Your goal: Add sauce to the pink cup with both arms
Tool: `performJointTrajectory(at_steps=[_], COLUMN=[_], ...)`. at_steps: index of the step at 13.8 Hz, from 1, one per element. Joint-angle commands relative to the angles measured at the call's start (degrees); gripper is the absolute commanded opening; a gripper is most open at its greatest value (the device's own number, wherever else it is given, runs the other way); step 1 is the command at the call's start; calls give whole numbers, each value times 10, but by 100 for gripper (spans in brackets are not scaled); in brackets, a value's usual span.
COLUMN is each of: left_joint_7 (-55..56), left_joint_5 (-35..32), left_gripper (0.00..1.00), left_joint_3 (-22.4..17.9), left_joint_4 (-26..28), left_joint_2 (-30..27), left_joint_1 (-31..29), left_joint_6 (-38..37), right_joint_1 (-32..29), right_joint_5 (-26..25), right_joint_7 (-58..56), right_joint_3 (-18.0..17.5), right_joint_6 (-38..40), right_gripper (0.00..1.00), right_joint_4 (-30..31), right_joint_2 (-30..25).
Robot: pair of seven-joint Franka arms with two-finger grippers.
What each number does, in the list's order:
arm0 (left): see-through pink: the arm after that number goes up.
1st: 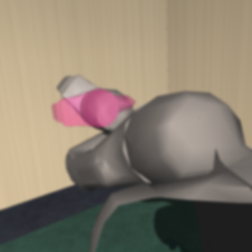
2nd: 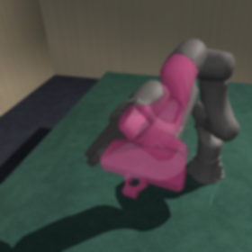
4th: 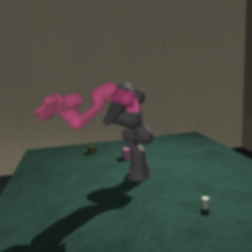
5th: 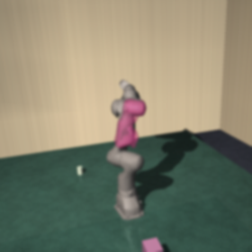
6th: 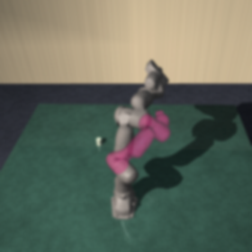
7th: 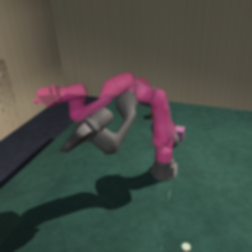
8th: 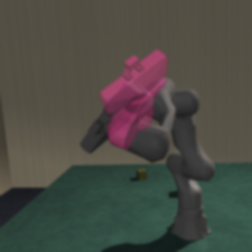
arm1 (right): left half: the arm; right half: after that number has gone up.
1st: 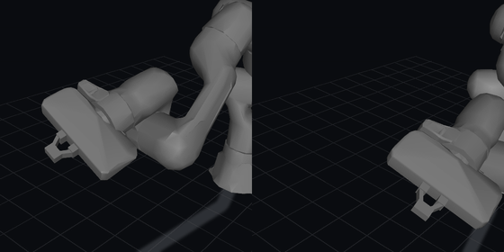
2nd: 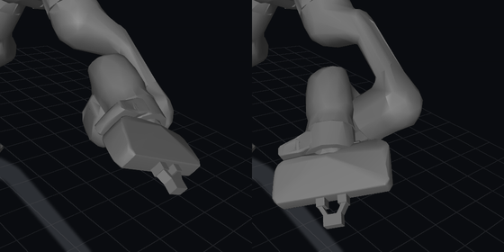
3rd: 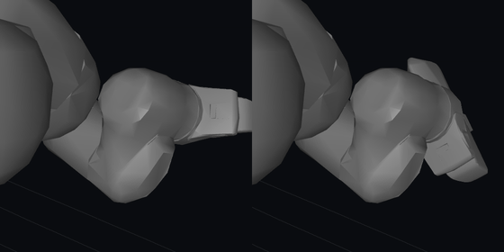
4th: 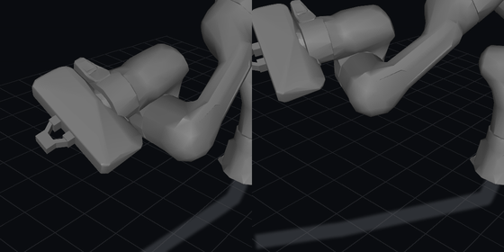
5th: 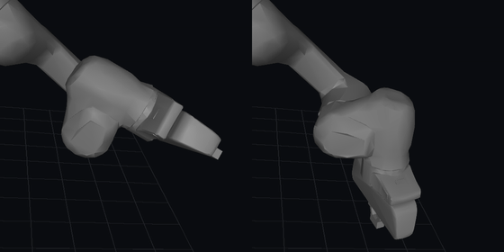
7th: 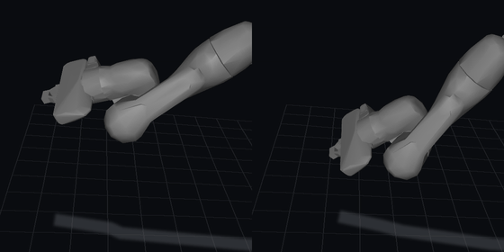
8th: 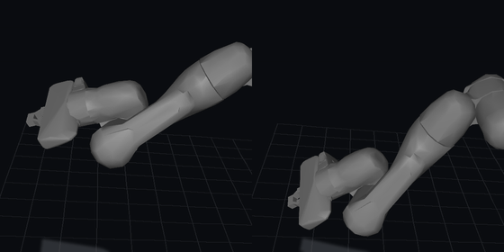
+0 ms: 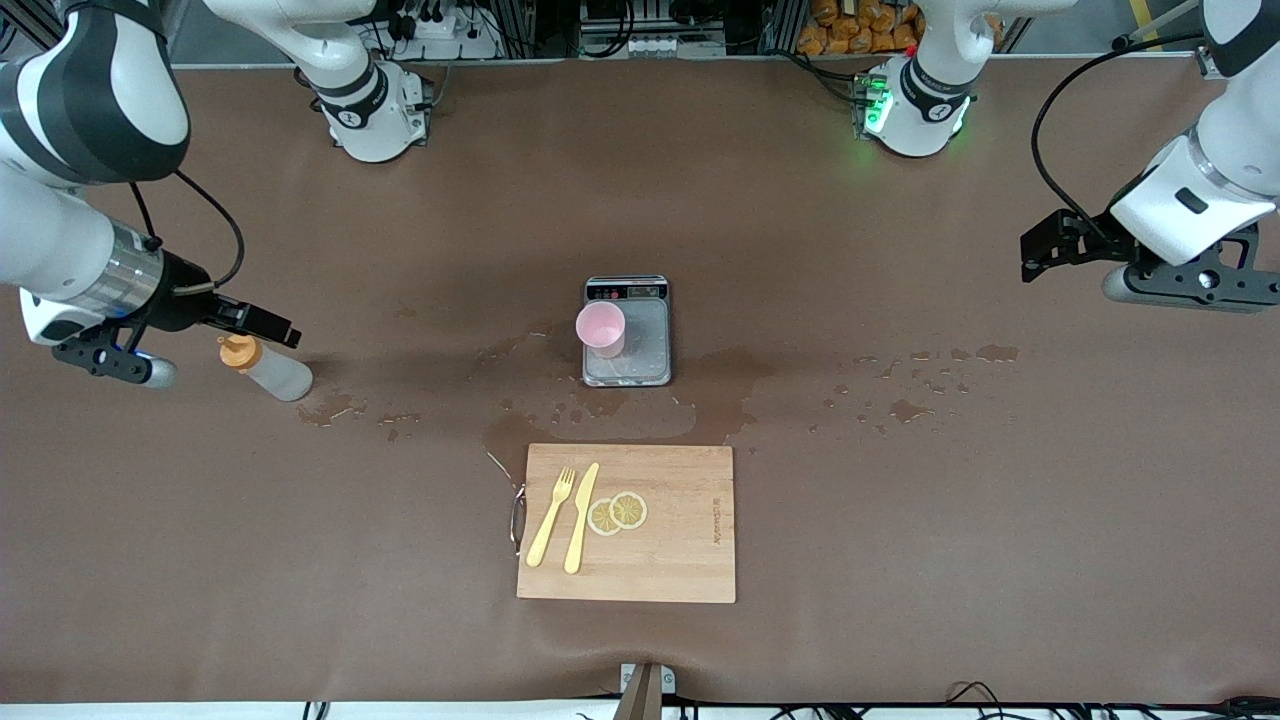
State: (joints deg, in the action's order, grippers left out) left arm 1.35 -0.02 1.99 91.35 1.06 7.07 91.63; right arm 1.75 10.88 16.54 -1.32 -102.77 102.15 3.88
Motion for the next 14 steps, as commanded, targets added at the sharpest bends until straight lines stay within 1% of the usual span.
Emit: performJointTrajectory(at_steps=[1, 5, 7, 12, 14], left_joint_7=[-1, -1, -1, 0, 0], left_joint_5=[9, 10, 10, 10, 10], left_gripper=[100, 100, 100, 100, 100], left_joint_3=[-1, -1, -1, -1, -1], left_joint_4=[-13, -18, -18, -18, -18], left_joint_2=[0, 1, 2, 1, 2], left_joint_1=[0, 0, 0, 1, 0], left_joint_6=[-8, -8, -8, -8, -8], right_joint_1=[-3, 16, 16, 3, 9], right_joint_5=[-23, -103, -105, -100, -101], right_joint_7=[-22, -30, -63, -88, -102], right_joint_3=[-1, -3, -2, 0, -1], right_joint_6=[-5, 4, 6, 5, 2], right_gripper=[100, 100, 100, 100, 100], right_joint_4=[1, -30, -56, -23, -16], right_joint_2=[-17, -14, -10, -21, -27])
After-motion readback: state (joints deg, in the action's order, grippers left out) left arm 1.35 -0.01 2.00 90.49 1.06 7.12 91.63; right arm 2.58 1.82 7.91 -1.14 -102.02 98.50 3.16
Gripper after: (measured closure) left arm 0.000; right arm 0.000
